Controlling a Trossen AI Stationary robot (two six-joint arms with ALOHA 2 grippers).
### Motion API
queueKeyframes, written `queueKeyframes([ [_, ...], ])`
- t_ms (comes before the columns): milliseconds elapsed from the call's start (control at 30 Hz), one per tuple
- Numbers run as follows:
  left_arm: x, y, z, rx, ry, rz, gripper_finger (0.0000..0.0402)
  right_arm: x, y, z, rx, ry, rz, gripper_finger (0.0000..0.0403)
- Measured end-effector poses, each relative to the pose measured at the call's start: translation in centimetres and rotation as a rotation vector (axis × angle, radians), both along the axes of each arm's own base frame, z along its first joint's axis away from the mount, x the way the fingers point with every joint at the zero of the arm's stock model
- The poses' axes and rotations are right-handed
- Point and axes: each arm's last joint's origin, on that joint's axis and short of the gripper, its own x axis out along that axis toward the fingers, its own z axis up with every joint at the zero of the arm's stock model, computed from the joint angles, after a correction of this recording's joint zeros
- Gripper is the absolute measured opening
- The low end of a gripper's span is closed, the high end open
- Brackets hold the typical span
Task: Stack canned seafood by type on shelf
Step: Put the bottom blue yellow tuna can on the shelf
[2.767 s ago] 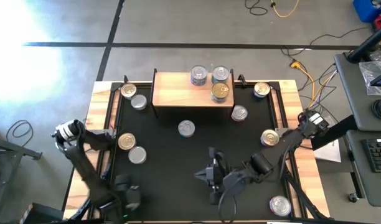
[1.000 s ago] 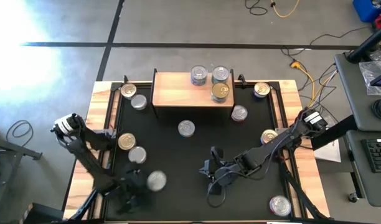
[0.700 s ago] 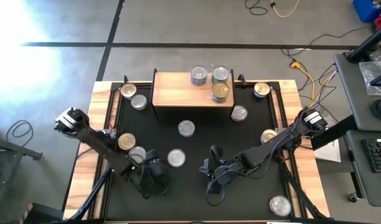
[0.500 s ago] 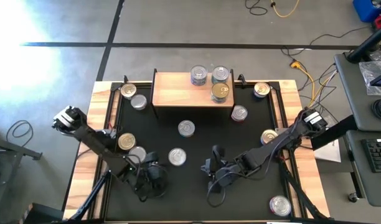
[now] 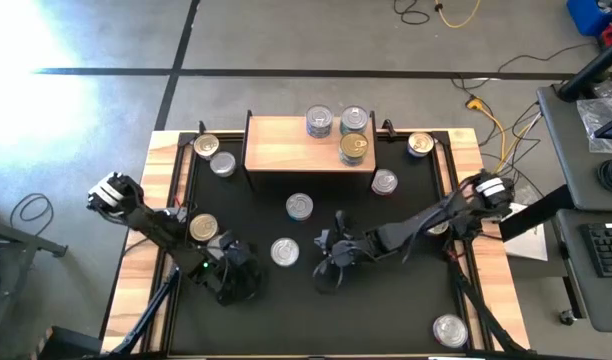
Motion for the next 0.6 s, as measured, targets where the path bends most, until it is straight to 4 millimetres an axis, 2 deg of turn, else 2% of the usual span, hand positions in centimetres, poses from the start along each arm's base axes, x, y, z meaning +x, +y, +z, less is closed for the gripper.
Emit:
queueKeyframes([
  [200,0.7,1.9,-0.7,-0.005,-0.023,0.044,0.0338,2.4,-0.9,-4.3,-0.050,0.095,0.028,0.0013],
  [300,1.1,2.4,-0.8,-0.003,-0.033,0.031,0.0338,4.0,-1.5,-5.4,-0.077,0.115,0.019,0.0013],
  [433,1.2,3.4,-1.1,0.030,-0.024,0.068,0.0338,5.9,-1.3,-6.2,-0.082,0.121,0.040,0.0013],
  [600,1.8,4.9,-1.1,0.097,-0.010,0.110,0.0338,6.6,1.2,-5.2,-0.024,0.121,0.141,0.0013],
])
